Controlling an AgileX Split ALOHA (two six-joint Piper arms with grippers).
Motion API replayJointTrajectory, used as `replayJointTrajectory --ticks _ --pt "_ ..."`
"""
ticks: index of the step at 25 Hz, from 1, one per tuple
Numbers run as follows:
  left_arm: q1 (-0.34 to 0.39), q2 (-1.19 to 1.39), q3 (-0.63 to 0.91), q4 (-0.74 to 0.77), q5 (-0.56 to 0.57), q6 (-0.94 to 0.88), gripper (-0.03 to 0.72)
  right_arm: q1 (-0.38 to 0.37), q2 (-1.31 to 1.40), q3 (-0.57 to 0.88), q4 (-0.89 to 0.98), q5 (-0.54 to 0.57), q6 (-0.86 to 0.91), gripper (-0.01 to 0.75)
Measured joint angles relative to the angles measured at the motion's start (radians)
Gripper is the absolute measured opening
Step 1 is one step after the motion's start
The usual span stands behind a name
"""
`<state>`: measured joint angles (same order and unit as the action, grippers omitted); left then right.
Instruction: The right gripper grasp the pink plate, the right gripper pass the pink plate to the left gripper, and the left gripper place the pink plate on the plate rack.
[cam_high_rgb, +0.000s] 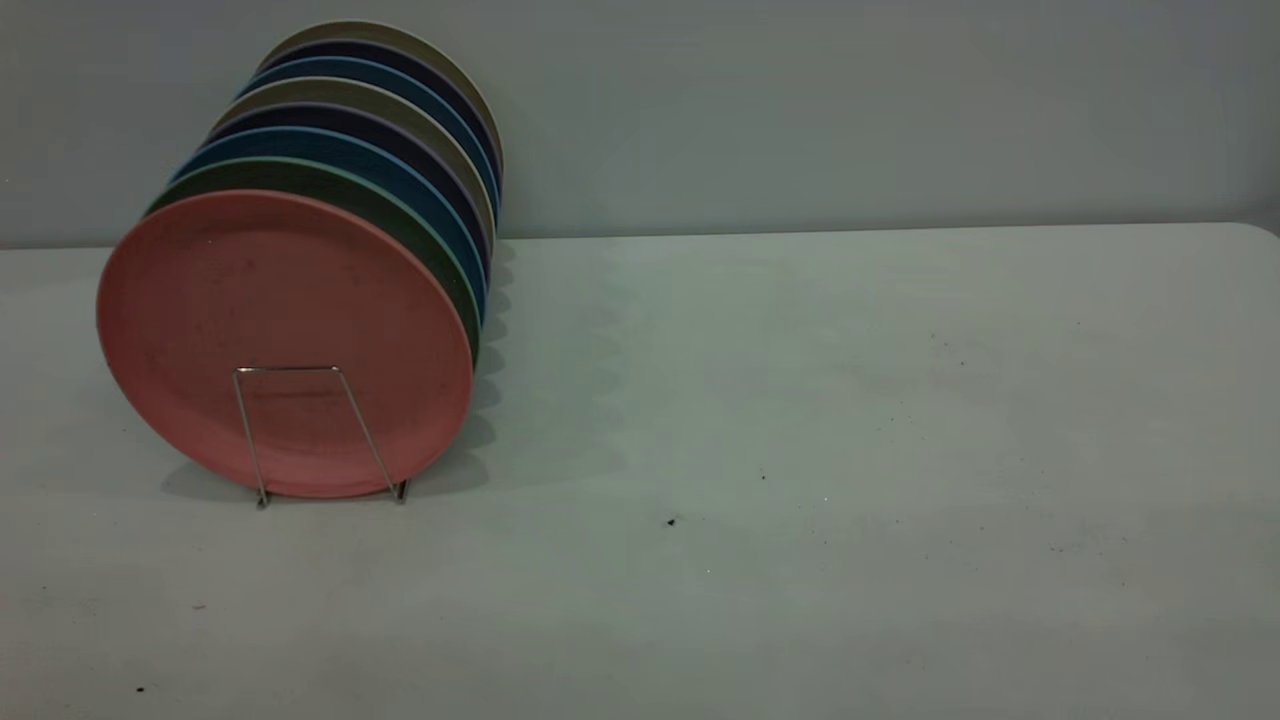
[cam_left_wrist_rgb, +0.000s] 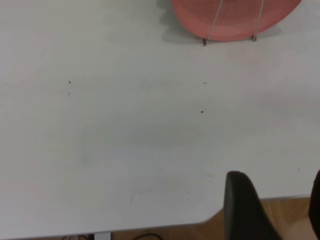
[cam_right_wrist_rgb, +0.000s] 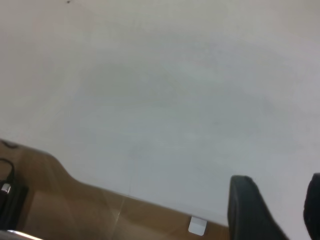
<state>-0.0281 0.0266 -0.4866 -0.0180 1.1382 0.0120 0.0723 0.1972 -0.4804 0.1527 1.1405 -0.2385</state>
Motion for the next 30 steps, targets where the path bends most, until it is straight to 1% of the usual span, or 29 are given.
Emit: replayJointTrajectory --ticks 8,16,30 --pt "0.0 0.0 0.0 0.0 0.0 0.001 0.358 0.0 -0.004 0.0 -0.001 0.0 0.0 0.293" --pt "0.0 -0.047 0.0 0.0 -0.001 0.001 0.358 0.0 -0.212 0.0 0.0 0.003 0.0 0.293" --pt "0.0 -0.049 0.0 0.0 -0.001 0.001 0.358 0.0 -0.217 0.0 0.0 0.004 0.0 0.293"
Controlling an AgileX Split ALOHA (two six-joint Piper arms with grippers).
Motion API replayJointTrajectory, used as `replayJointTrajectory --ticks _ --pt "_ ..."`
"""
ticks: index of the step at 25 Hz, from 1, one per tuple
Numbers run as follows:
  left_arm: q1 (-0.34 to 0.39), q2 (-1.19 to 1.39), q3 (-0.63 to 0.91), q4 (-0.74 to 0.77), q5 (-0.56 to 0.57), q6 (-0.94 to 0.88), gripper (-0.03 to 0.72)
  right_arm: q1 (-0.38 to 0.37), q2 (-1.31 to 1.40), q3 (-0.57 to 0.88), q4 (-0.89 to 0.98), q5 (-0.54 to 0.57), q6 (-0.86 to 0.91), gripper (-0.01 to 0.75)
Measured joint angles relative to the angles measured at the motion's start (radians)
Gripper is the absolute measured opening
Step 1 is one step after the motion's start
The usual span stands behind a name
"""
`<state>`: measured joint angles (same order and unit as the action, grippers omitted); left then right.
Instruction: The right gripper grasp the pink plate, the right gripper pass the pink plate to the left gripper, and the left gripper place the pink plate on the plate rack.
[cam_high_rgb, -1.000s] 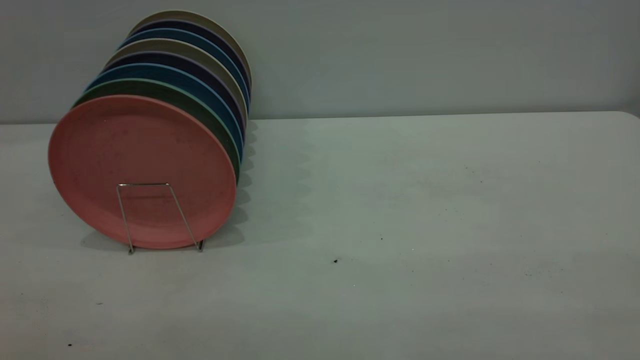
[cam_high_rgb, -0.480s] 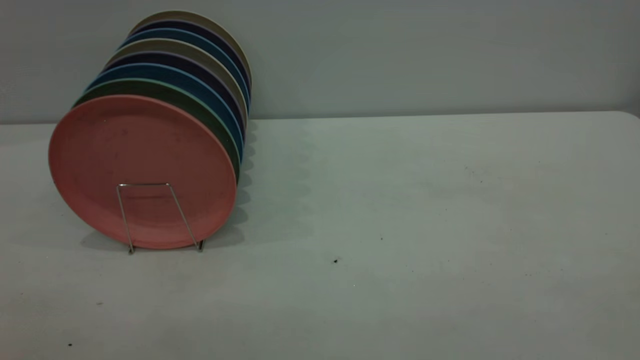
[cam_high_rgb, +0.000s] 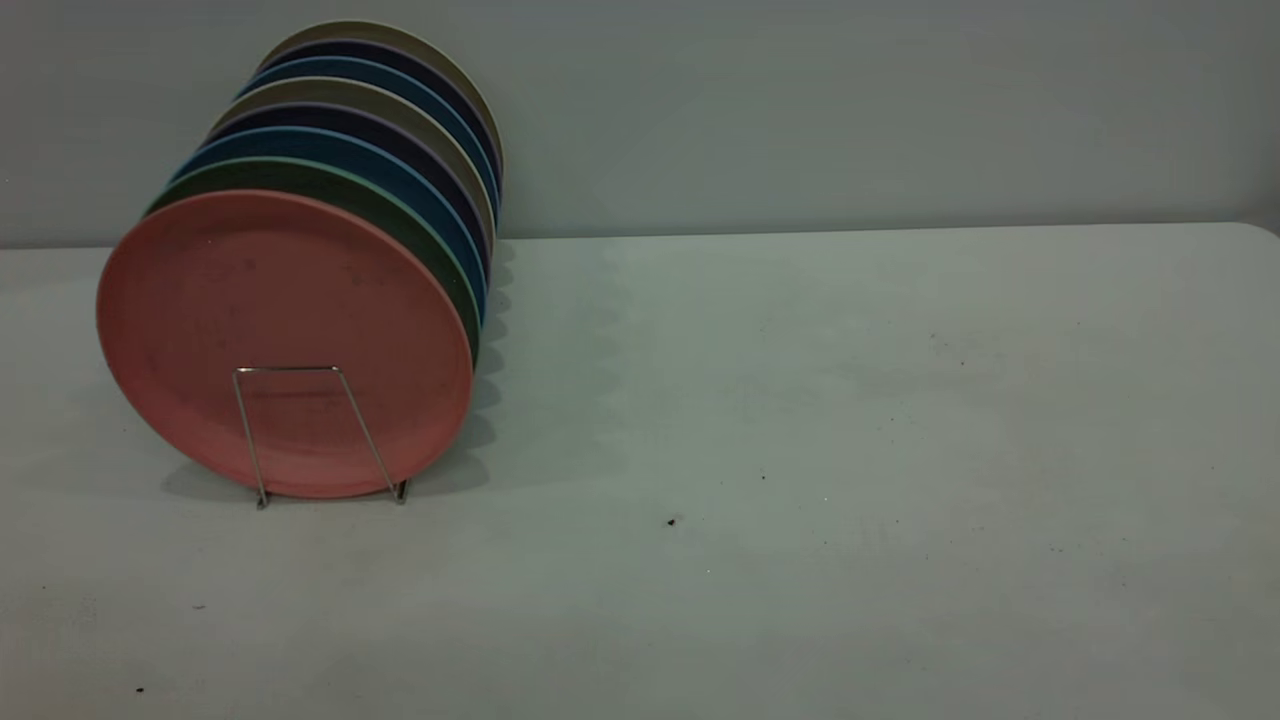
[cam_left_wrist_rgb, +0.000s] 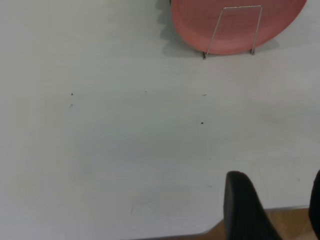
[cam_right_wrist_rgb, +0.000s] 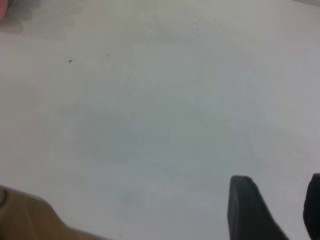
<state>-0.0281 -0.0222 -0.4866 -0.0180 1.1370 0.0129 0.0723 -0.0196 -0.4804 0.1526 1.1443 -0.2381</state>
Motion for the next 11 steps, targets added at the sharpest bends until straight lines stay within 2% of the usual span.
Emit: replayJointTrajectory --ticks 11 --pt "0.0 0.0 0.0 0.0 0.0 0.0 0.358 0.0 0.0 0.0 0.0 0.0 0.0 0.293"
